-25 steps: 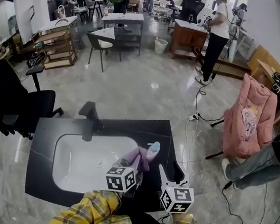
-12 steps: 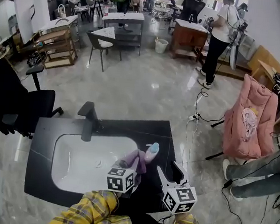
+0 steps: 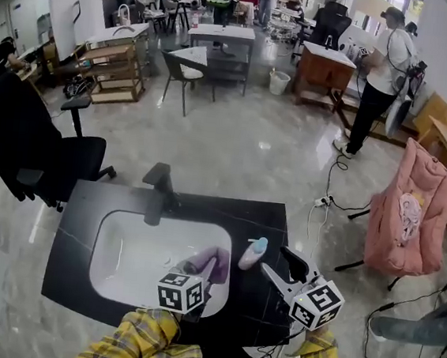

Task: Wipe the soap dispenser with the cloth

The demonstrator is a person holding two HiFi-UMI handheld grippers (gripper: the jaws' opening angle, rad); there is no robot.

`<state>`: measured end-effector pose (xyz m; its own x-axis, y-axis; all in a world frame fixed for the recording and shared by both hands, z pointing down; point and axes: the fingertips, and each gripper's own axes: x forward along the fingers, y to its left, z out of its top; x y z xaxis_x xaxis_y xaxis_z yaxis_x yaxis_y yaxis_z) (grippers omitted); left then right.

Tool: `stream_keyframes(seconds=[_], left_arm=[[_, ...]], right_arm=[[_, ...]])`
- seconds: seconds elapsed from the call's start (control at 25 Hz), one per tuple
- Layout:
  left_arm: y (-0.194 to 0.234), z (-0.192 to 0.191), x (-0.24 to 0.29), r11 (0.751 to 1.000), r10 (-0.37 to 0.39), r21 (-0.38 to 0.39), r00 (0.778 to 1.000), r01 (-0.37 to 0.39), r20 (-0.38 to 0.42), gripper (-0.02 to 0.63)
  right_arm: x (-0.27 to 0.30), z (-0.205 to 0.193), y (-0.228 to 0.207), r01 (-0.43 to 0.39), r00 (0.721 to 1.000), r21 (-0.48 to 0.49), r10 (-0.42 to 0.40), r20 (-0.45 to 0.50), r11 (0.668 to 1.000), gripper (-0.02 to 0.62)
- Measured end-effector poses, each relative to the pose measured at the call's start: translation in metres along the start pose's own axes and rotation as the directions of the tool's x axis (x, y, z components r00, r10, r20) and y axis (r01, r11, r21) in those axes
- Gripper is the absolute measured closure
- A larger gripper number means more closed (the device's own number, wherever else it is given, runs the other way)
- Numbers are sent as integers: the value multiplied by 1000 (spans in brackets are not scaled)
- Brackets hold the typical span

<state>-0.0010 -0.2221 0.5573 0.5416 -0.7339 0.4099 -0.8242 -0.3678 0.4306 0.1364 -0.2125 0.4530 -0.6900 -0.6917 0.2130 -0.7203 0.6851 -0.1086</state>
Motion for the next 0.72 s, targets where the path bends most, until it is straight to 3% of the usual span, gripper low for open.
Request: stream_keyframes(seconds=[0.24, 0.44, 0.72], left_arm=[[7, 6, -20, 1000, -3, -20, 999, 4, 37, 548], [9, 12, -32, 1000, -6, -24, 998, 8, 64, 548], [12, 12, -37, 999, 12, -36, 997, -9, 71, 548]], right_arm=[[28, 6, 14, -213, 976, -81, 208, -63, 974, 364], [44, 4, 15, -320, 945, -163, 300, -133, 933, 364], [57, 5, 18, -461, 881, -178, 425, -207, 869, 364]])
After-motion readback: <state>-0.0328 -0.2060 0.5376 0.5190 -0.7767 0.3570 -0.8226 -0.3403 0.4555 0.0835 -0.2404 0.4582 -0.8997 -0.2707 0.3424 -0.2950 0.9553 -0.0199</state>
